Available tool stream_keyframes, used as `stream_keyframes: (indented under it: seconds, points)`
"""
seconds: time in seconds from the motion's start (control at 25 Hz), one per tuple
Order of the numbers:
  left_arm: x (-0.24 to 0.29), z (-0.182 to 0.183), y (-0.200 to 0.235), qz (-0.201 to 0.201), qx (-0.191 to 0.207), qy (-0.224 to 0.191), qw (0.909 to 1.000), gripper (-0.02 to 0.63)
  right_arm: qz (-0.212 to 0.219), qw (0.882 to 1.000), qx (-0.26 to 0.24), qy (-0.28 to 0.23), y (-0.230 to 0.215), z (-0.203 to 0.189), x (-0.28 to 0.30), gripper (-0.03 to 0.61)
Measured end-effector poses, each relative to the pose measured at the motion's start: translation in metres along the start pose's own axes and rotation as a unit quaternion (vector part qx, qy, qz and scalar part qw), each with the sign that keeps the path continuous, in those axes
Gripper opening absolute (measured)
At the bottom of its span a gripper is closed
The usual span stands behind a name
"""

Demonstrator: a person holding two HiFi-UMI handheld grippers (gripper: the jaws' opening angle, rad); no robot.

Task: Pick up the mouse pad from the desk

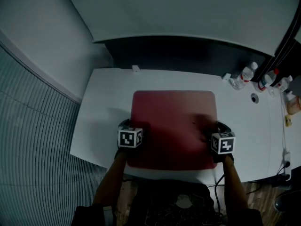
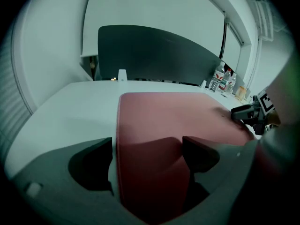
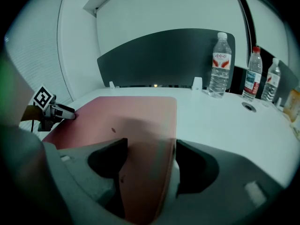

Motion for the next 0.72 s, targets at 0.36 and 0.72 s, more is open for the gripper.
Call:
stream_keyframes:
  seconds: [0.36,0.72]
  points:
    - [-0.0033,-0.0011,0.0,0.016,0.003,-0.007,0.9998,0.449,-0.014,1.0,0.014,0.016,0.0043,0.0011,0.0011,0.311]
    - [-0.0034,-0.0008,-0.0013,0.018,-0.002,-0.005,0.9998,0.436,-0.024,0.999,0.022,0.018,0.0054,0.0007,0.001,0.302]
Point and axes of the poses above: the fingertips, and each gripper's own axes: x forward along the fingers, y to its left, z out of its top, the point moved 4 cm from there along -x, backward along the fingers, and after that the axes turned 5 degrees about -x, right-handed, at the moved point
